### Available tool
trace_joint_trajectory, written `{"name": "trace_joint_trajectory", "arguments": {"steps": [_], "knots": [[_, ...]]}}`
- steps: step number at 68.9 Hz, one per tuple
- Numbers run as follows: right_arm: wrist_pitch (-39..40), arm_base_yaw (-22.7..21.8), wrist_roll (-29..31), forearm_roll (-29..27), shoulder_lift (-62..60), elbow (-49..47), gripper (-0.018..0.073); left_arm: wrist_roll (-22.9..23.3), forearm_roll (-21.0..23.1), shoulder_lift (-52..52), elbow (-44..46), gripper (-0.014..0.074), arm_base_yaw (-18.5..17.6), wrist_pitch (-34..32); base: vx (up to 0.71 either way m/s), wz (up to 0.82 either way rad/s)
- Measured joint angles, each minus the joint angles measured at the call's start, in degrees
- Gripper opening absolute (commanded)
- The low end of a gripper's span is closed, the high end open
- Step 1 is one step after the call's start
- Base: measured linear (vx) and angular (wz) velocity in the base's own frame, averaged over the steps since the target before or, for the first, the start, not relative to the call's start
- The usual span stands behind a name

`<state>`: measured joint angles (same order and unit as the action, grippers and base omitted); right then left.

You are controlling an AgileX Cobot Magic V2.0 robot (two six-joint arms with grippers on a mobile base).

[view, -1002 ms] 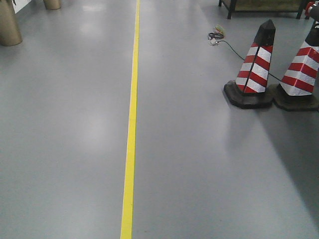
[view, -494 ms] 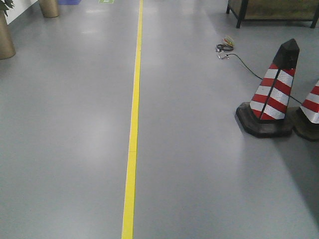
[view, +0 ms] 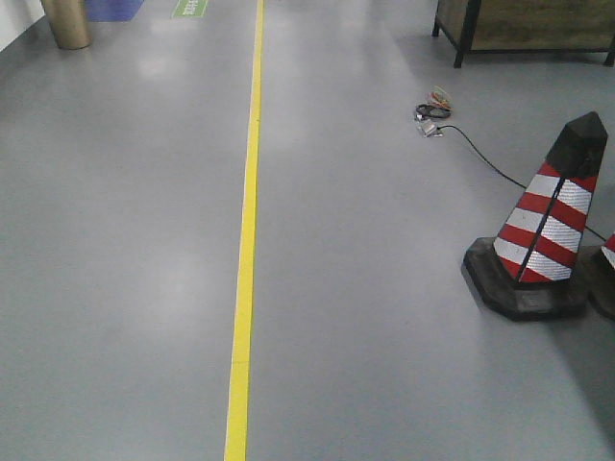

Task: Move and align brake pads A on conveyor
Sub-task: 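Drive along the yellow floor line past the striped cones, then turn toward the black conveyor belt and approach it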

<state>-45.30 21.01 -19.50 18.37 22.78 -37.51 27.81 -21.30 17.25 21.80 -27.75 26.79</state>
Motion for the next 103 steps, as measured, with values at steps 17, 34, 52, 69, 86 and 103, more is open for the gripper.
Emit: {"name": "trace_joint_trajectory", "arguments": {"steps": [17,34,52,69,86,103], "knots": [[0.0,0.0,0.0,0.0,0.0,0.0,-0.0004,0.0,0.0,0.0,0.0,-0.0006,0.0,0.0,0.58,-0.06],[0.0,0.0,0.0,0.0,0.0,0.0,-0.0004,0.0,0.0,0.0,0.0,-0.0006,0.0,0.0,0.55,-0.01],[0.0,0.0,0.0,0.0,0.0,0.0,-0.0004,0.0,0.0,0.0,0.0,-0.0006,0.0,0.0,0.52,0.03],[0.0,0.0,0.0,0.0,0.0,0.0,-0.0004,0.0,0.0,0.0,0.0,-0.0006,0.0,0.0,0.48,0.0],[0.0,0.0,0.0,0.0,0.0,0.0,-0.0004,0.0,0.0,0.0,0.0,-0.0006,0.0,0.06,0.43,-0.19],[0.0,0.0,0.0,0.0,0.0,0.0,-0.0004,0.0,0.0,0.0,0.0,-0.0006,0.0,0.05,0.36,-0.57]]}}
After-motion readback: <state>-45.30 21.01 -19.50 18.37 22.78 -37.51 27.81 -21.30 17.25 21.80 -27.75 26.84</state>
